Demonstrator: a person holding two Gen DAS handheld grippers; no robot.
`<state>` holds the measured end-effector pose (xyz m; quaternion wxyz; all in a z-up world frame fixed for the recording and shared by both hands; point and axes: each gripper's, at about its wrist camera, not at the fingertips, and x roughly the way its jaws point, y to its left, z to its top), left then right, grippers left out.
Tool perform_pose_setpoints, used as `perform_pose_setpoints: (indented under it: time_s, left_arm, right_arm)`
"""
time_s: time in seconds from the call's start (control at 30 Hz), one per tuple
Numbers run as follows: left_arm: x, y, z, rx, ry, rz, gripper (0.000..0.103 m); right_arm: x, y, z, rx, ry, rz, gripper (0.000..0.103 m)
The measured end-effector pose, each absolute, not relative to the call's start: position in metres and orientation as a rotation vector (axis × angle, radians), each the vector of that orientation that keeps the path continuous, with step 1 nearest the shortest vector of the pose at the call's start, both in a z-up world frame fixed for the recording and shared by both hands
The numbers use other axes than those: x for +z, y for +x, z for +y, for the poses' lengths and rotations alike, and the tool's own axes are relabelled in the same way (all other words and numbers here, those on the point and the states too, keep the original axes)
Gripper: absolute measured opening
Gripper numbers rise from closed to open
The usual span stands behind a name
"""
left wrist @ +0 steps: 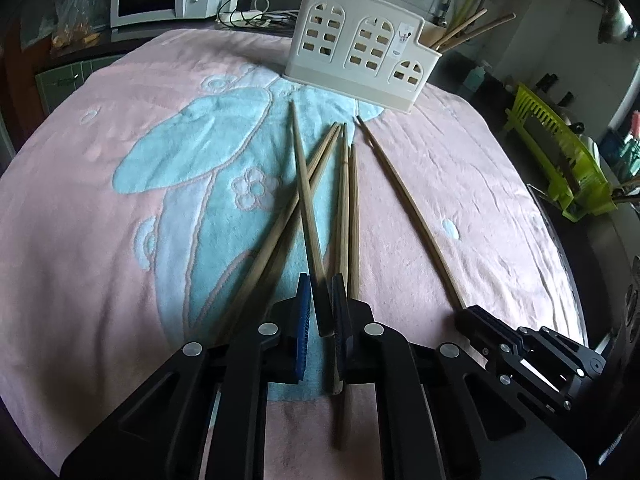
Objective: Organize utensils
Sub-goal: 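Lift the right tool's chopstick toward the holder while the left carries its own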
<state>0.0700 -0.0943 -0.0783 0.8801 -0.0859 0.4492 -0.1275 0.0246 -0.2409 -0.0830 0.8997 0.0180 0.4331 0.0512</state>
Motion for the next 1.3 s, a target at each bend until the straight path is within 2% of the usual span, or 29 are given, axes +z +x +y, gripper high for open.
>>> perform_pose_setpoints:
  time_s: [0.2,0.43,0.87,1.3]
  left_arm:
    - [-0.068,0.067,-0.086,-0.260,-0.171,0.902,0.008]
    - [-0.044,0.065,-0.066,-0.246,-0.178,0.810,0.005]
    - [0.005,0.079,-0.043,-0.266,-0.134,0.537,0.005]
    - [0.040,0.123,-0.038,-0.302,-0.109,0.532,0.005]
  right_arm:
    - [-0.074,0.021,-0.241,0.111,0.041,0.871,0.007]
    - [-0.036,0.016,-0.245,0.126,0.044,0.763,0.007]
    - [0.030,0.051,-0.247,0.149,0.033,0.610,0.007]
    - [0.064,0.112,-0.254,0.205,0.028,0.605,0.007]
